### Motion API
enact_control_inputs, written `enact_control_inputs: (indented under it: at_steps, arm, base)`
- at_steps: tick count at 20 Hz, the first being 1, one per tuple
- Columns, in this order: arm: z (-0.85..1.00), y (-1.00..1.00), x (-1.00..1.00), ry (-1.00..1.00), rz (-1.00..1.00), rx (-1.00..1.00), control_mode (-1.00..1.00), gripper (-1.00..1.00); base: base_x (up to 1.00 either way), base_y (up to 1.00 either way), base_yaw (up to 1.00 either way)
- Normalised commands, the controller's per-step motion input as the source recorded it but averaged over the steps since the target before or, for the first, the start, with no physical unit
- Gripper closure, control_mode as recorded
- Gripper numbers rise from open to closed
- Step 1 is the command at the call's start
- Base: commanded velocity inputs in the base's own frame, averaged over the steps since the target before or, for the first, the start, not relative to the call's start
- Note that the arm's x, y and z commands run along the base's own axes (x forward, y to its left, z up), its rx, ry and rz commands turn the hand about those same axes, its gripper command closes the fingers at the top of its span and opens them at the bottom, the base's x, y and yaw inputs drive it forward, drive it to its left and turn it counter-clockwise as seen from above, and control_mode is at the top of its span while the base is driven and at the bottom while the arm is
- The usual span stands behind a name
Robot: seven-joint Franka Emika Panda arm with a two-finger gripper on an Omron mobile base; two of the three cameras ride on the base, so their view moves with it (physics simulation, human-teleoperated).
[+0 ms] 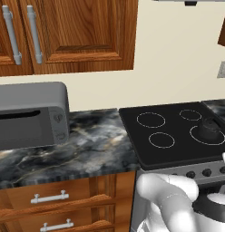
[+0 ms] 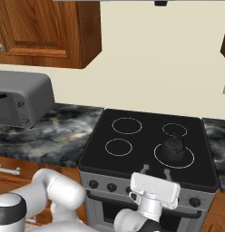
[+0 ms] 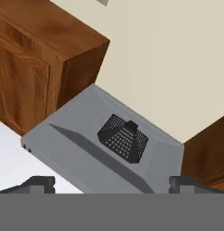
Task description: The kettle is done boiling. Turn off the stove, then wait for 300 timesteps before moving the kettle to the dining table.
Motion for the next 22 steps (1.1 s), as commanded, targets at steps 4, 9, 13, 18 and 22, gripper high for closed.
enact_control_inputs:
  at_steps: [4, 9, 13, 18, 22]
  arm:
    - [0.0, -0.05, 0.03, 0.0, 0.0, -0.35, -1.0, -1.0]
    - [0.0, -0.04, 0.08, -0.02, -0.02, -0.33, -1.0, -1.0]
    - [0.04, -0.03, 0.01, -0.01, -0.03, -0.28, -1.0, -1.0]
    - [0.15, -0.02, 0.0, 0.05, -0.06, -0.19, -1.0, -1.0]
    - [0.09, -0.01, 0.0, 0.13, -0.09, -0.16, -1.0, -1.0]
  base:
    - [0.0, 0.0, 0.0]
    - [0.0, 0.0, 0.0]
    - [0.0, 0.0, 0.0]
    - [0.0, 0.0, 0.0]
    - [0.0, 0.0, 0.0]
